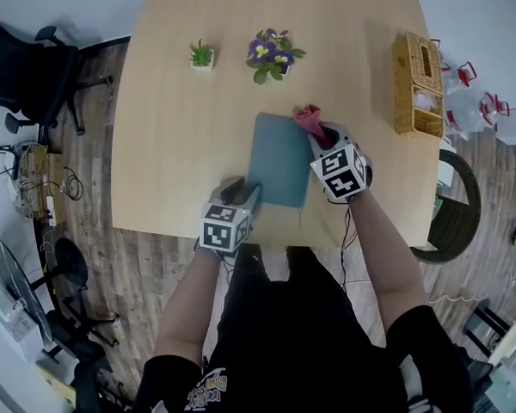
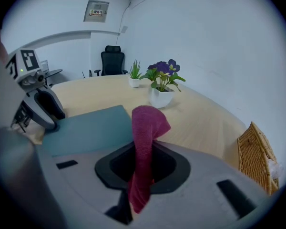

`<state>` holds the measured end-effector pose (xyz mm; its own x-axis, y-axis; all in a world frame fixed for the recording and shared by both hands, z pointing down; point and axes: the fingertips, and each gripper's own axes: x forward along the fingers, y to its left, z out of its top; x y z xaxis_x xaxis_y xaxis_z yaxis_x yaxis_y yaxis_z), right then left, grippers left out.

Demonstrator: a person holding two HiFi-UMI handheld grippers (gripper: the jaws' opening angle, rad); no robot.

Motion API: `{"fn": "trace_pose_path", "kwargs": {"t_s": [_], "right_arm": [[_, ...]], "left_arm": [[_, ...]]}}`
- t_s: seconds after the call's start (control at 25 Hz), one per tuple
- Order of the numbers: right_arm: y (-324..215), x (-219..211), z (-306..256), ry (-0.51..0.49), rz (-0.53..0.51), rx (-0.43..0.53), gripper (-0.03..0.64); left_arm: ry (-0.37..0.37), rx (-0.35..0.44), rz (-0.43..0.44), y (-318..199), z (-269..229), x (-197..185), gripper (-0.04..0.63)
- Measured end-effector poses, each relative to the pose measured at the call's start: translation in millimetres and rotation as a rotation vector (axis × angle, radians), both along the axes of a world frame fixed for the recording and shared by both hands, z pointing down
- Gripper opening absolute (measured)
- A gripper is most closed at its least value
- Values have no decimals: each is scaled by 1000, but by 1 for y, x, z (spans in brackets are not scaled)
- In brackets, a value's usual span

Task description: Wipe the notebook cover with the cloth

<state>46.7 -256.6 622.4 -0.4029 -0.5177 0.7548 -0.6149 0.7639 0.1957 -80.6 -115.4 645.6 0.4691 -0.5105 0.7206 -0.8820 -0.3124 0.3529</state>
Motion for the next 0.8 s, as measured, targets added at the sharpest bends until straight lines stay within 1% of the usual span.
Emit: {"fn": "trace_pose_path", "kwargs": {"t_s": [0.16, 0.36, 0.8], "right_arm": [[15, -10, 4, 2, -39, -23, 65], [39, -19, 6, 3, -75, -25, 64], [97, -36, 8, -30, -116, -62, 64]], "left_arm": [[-3, 0, 1, 0, 0, 0, 155], [-5, 3, 0, 1, 0, 0, 155], [-2, -3, -1, 1, -1, -1, 152]]}}
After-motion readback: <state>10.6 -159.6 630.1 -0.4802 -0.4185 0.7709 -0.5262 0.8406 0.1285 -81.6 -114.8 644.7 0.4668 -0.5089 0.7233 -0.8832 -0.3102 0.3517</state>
